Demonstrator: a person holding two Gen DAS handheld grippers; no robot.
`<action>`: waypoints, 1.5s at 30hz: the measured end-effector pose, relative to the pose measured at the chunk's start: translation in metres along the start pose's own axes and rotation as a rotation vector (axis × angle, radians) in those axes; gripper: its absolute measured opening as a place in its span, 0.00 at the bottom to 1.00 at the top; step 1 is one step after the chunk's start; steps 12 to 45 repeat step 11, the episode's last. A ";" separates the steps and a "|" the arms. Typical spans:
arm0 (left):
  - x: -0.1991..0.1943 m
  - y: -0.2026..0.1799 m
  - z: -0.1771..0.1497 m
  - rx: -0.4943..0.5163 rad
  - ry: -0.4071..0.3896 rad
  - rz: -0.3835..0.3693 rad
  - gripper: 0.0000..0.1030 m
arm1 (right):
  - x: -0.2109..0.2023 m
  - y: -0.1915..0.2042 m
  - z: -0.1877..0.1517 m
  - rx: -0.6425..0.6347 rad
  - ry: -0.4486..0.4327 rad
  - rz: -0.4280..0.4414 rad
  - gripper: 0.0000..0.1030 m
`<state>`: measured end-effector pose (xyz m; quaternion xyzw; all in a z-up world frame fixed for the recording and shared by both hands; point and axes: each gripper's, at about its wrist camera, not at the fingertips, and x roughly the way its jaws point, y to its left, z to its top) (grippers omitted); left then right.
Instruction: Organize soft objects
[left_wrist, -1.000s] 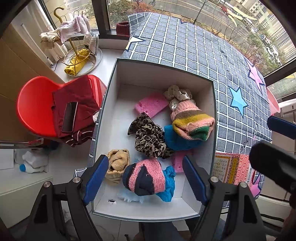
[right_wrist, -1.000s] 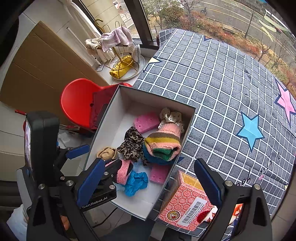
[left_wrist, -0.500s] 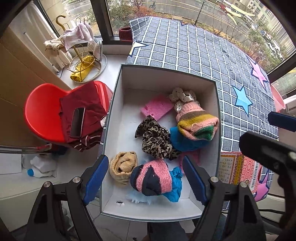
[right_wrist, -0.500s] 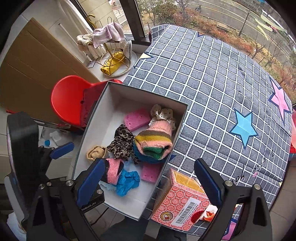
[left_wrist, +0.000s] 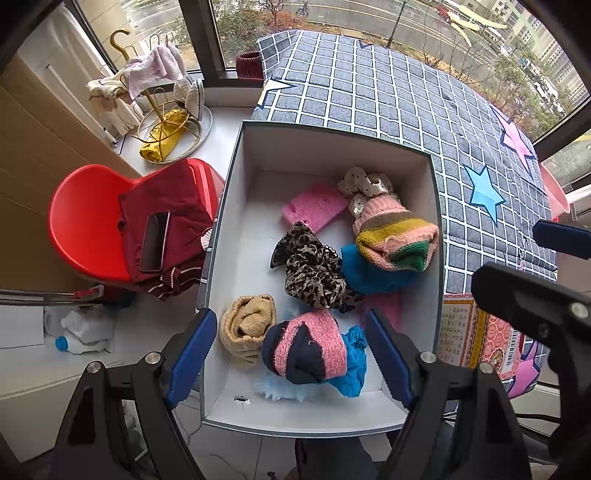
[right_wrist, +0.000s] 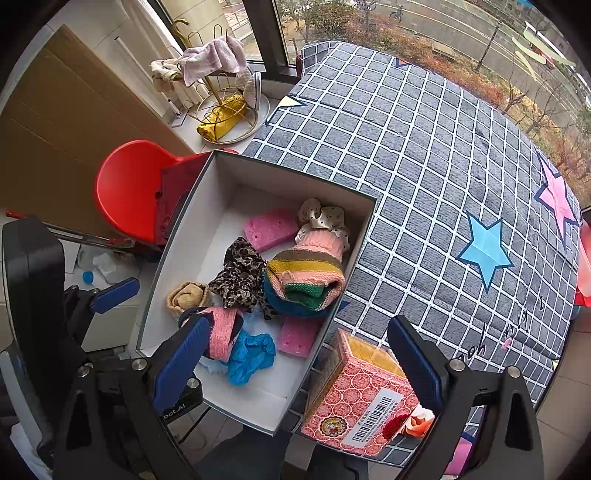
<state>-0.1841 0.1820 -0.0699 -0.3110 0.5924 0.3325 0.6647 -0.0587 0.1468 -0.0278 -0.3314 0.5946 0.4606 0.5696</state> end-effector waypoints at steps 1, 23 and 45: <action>0.000 0.000 0.000 0.000 0.000 0.002 0.82 | 0.000 0.000 0.000 0.000 0.000 0.000 0.95; -0.007 0.001 -0.003 -0.007 -0.048 -0.037 0.82 | 0.001 0.000 -0.001 0.002 0.002 -0.004 0.95; -0.007 0.001 -0.003 -0.007 -0.048 -0.037 0.82 | 0.001 0.000 -0.001 0.002 0.002 -0.004 0.95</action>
